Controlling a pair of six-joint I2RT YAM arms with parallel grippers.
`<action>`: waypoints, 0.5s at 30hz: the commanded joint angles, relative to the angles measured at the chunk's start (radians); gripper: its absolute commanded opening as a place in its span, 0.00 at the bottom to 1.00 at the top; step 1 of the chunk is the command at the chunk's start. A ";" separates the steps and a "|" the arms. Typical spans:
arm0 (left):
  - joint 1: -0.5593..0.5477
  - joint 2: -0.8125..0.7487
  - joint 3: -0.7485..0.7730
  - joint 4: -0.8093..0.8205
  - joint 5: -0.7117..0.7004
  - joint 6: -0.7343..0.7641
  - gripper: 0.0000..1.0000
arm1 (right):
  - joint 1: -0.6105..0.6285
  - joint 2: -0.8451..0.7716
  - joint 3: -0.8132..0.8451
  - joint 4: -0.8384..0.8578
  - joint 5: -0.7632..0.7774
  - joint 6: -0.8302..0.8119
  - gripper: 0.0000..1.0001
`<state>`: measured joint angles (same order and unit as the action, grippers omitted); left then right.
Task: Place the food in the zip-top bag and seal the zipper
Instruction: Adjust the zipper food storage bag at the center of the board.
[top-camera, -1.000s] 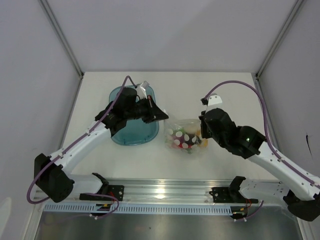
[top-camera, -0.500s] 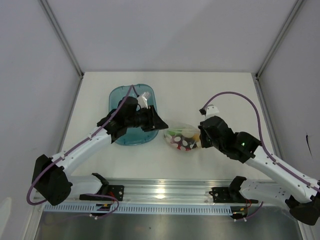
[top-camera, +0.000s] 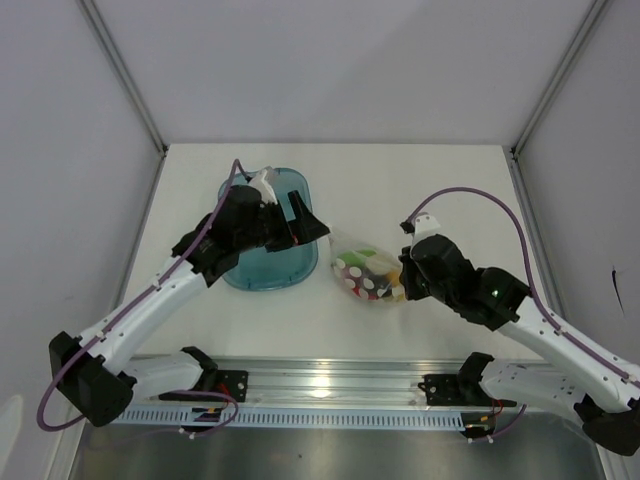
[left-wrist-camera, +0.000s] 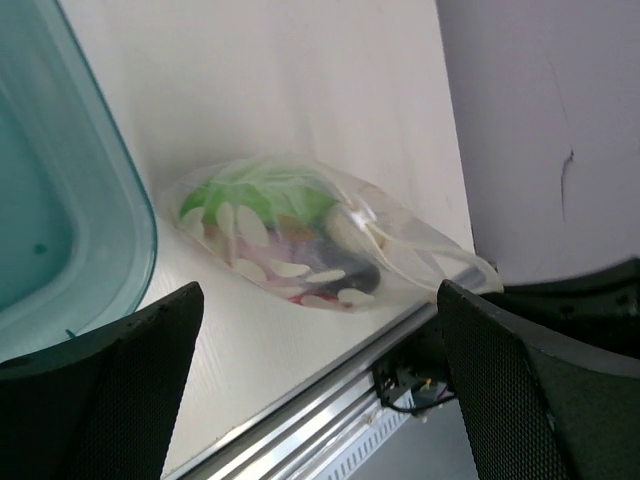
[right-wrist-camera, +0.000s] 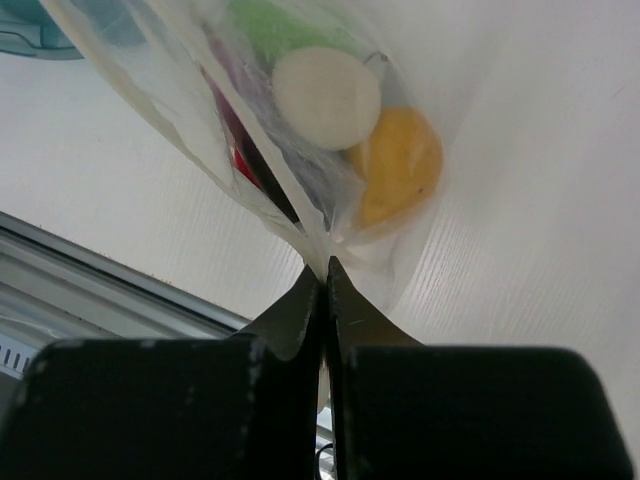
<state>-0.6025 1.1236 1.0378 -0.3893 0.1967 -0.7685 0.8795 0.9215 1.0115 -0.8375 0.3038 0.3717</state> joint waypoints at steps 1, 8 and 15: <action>0.023 0.050 0.082 -0.108 -0.134 -0.074 0.99 | 0.003 -0.032 -0.004 0.015 -0.022 -0.024 0.00; 0.142 0.039 -0.097 0.324 0.163 -0.009 0.82 | 0.004 -0.024 0.021 0.006 -0.015 -0.031 0.00; 0.156 0.171 -0.229 0.907 0.553 0.057 0.78 | -0.001 -0.012 0.022 0.012 -0.066 -0.050 0.00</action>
<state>-0.4458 1.2339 0.7956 0.1699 0.5034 -0.7650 0.8795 0.9089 1.0111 -0.8394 0.2642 0.3470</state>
